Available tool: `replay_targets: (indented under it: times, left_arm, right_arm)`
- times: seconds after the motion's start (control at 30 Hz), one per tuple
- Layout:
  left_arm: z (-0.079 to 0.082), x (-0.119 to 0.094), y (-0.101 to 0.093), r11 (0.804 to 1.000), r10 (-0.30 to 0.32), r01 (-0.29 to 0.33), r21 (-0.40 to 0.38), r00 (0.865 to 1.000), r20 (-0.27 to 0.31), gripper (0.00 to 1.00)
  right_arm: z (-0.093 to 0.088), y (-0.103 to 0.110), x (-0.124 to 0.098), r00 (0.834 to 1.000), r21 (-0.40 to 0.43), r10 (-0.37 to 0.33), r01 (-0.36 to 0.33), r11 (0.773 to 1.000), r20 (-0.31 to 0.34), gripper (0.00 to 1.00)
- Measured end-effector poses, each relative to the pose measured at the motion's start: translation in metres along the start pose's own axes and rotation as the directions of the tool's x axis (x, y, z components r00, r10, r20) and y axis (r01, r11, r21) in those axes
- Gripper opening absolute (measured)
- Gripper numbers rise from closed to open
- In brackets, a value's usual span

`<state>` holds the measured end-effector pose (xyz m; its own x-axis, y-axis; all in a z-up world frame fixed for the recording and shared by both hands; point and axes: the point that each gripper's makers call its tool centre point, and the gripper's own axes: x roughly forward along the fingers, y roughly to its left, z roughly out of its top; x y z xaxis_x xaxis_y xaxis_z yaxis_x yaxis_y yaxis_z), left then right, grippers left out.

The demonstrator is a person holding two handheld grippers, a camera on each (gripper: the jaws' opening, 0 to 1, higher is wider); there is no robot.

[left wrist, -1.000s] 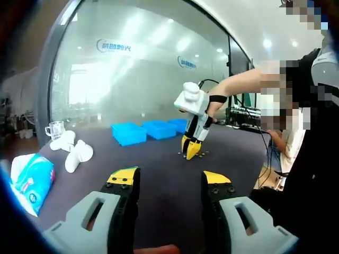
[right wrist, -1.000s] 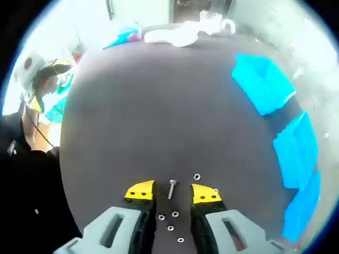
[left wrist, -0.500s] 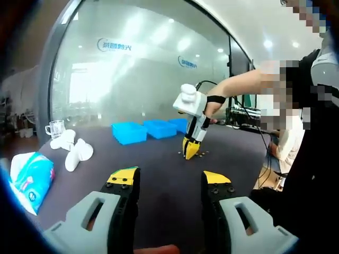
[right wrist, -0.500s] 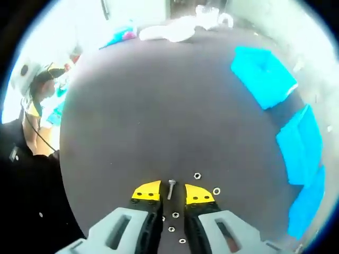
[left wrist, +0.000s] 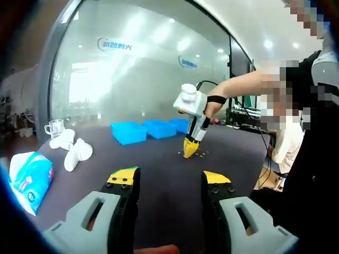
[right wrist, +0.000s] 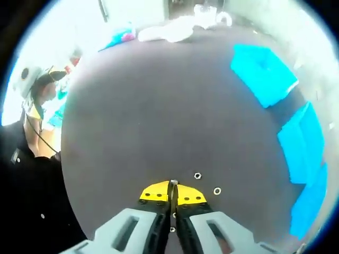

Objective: Sort the screws, nuts, and washers into the corresponding bins

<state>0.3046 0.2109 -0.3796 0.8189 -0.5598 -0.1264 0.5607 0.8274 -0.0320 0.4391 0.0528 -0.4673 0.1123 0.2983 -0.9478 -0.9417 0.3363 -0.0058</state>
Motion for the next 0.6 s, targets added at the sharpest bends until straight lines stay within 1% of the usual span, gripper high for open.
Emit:
replay_targets:
  times: [0.13, 0.3, 0.47, 0.57, 0.6]
  left_arm:
    - [0.002, 0.001, -0.001, 1.0, 0.001, -0.001, 0.003, 1.0, 0.002, 0.46]
    - [0.005, 0.002, -0.001, 1.0, 0.001, -0.002, 0.008, 1.0, 0.004, 0.46]
    - [0.008, 0.003, -0.002, 1.0, 0.003, -0.003, 0.011, 1.0, 0.008, 0.46]
    - [0.011, 0.005, -0.004, 1.0, 0.002, -0.002, 0.016, 1.0, 0.013, 0.46]
    - [0.012, 0.006, -0.004, 1.0, 0.001, -0.002, 0.019, 1.0, 0.014, 0.46]
  right_arm:
    - [0.002, -0.003, -0.002, 1.0, 0.007, 0.005, -0.005, 1.0, 0.016, 0.0]
    - [-0.001, 0.001, -0.009, 0.999, 0.015, 0.011, -0.012, 1.0, 0.052, 0.0]
    - [0.001, 0.01, -0.029, 0.99, 0.045, 0.017, -0.024, 0.999, 0.142, 0.0]
    - [0.003, 0.008, -0.042, 0.979, 0.066, 0.011, -0.025, 0.998, 0.204, 0.0]
    - [0.005, 0.007, -0.047, 0.971, 0.07, 0.003, -0.02, 0.997, 0.238, 0.0]
